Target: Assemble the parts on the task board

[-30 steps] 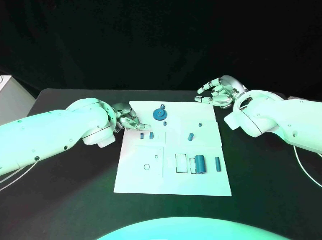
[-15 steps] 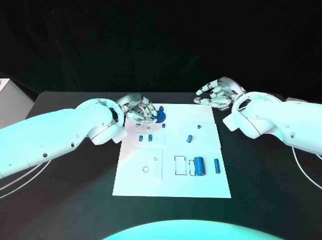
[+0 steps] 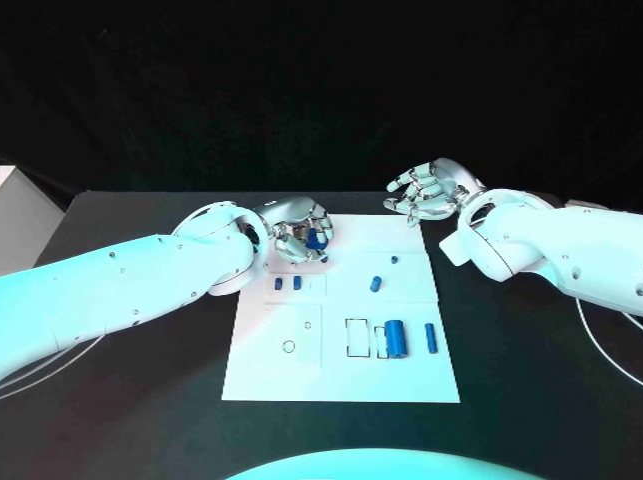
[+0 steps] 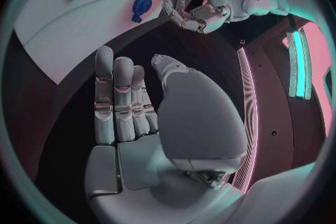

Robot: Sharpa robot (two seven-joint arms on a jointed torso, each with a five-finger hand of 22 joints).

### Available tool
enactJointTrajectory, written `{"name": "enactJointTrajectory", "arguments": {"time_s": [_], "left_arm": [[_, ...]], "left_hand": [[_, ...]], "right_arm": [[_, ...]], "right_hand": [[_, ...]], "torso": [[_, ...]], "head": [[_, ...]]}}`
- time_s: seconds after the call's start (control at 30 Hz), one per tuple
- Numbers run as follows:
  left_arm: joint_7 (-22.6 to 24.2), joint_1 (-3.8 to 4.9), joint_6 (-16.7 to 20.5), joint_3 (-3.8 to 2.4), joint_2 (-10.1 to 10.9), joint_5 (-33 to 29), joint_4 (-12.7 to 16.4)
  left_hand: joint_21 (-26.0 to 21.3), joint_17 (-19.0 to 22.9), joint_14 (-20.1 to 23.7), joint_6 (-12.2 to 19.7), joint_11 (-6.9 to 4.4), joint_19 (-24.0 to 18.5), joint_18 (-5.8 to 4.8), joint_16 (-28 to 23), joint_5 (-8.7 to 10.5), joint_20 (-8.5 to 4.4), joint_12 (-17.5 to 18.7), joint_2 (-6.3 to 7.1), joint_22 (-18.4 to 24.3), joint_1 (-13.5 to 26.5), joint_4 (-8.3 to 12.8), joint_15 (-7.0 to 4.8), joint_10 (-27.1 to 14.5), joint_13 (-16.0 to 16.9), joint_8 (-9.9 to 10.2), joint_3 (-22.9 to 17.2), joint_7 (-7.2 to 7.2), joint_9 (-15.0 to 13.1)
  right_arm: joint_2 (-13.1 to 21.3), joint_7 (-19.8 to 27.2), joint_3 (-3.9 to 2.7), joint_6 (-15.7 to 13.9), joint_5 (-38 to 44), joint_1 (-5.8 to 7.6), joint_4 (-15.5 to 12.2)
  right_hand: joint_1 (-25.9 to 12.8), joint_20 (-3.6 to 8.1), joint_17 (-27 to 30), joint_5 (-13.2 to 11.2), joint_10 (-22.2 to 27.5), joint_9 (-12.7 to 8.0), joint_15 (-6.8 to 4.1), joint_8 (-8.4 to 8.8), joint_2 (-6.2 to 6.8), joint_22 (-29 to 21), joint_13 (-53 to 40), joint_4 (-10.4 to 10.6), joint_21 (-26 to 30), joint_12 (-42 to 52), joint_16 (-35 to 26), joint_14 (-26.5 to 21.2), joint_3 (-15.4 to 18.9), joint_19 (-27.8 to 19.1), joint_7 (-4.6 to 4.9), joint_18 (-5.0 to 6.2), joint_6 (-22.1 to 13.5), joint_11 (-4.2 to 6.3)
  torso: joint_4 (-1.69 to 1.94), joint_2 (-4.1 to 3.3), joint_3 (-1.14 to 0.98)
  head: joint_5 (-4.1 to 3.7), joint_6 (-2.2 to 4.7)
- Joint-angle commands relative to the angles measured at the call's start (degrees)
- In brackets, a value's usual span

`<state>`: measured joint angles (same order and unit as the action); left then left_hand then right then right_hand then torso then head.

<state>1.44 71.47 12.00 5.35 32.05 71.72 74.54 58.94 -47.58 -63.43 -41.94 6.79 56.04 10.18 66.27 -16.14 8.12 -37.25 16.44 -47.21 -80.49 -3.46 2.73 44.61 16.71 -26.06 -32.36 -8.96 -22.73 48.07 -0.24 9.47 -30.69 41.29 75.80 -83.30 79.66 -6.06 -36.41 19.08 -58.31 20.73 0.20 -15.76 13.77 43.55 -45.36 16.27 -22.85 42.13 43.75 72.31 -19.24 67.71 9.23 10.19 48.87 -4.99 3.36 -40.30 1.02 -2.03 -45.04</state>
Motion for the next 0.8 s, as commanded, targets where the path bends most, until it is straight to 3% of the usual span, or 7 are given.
{"name": "enactJointTrajectory", "arguments": {"time_s": [0.03, 0.3, 0.53, 0.8], "left_arm": [[2.6, -0.04, -2.3, 0.20, -1.4, 9.9, -1.6], [-2.1, -0.06, -4.8, 0.56, -3.4, 15.1, -3.5], [-3.4, -0.06, -6.2, 0.62, -4.3, 16.3, -4.1], [-3.5, -0.07, -7.0, 0.65, -5.3, 17.0, -5.4]], "left_hand": [[1.2, 0.2, -1.2, -0.6, -0.02, 1.6, -0.32, 1.1, 0.75, 0.01, 0.9, 0.06, -1.4, 0.6, 1.0, -0.08, -0.2, -1.3, 1.0, 0.2, 0.53, 1.2], [2.6, 0.9, -2.0, -1.6, -0.46, 3.6, -0.71, 2.3, 1.38, -0.41, 2.4, 0.01, -3.2, 1.0, 2.1, -0.62, -1.0, -3.2, 2.2, 0.8, 1.35, 2.6], [3.2, 1.7, -2.4, -3.2, -0.67, 4.5, -0.87, 2.9, 1.38, -0.74, 2.9, -0.37, -3.9, 0.9, 2.6, -0.97, -0.8, -4.2, 2.3, 0.7, 1.54, 3.2], [5.5, 1.2, -3.9, -5.8, -1.19, 6.7, -1.45, 4.9, 1.45, -1.24, 3.2, -1.09, -6.7, 0.6, 3.3, -1.44, 2.3, -5.8, 3.0, -1.4, 1.69, 4.3]], "right_arm": [[-0.2, 3.1, 0.00, -0.1, -1.3, -0.02, 0.1], [-0.4, 4.5, 0.00, -0.1, -2.3, -0.02, 0.3], [-0.5, 5.8, 0.00, -0.2, -3.6, -0.01, 0.4], [-0.8, 7.1, 0.00, -0.3, -5.0, -0.01, 0.6]], "right_hand": [[-0.2, -0.36, 1.7, -0.2, 0.7, 0.3, 0.31, -0.78, 0.73, -4.2, 4.9, -0.1, 4.3, -4.0, -6.3, -0.5, -1.8, -0.1, 0.46, 0.40, -0.3, 0.19], [-1.3, -1.59, 4.0, -0.2, -0.7, 0.3, 1.55, -1.83, 1.70, -12.2, 18.7, -0.7, 11.4, -15.2, -18.1, -0.7, -5.3, 0.4, 1.09, 0.18, -0.4, -0.81], [-1.7, -4.35, 8.3, -0.2, 0.1, -0.6, 4.31, -1.18, 1.86, -19.2, 29.0, -1.8, 18.2, -22.8, -28.1, -6.8, -6.7, -4.2, 2.67, 0.08, -1.5, -2.88], [-1.9, -5.46, 10.8, -0.3, -0.2, -1.3, 5.20, -0.26, 1.67, -23.1, 33.9, -2.9, 19.2, -25.0, -31.6, -7.9, -7.3, -5.6, 3.16, 0.26, -1.9, -3.51]], "torso": [[-0.03, -0.11, -0.03], [-0.06, -0.12, -0.05], [0.00, -0.01, -0.07], [0.05, 0.01, -0.04]], "head": [[-0.11, 0.14], [-0.28, 0.07], [-0.47, -0.17], [-0.60, -0.32]]}}
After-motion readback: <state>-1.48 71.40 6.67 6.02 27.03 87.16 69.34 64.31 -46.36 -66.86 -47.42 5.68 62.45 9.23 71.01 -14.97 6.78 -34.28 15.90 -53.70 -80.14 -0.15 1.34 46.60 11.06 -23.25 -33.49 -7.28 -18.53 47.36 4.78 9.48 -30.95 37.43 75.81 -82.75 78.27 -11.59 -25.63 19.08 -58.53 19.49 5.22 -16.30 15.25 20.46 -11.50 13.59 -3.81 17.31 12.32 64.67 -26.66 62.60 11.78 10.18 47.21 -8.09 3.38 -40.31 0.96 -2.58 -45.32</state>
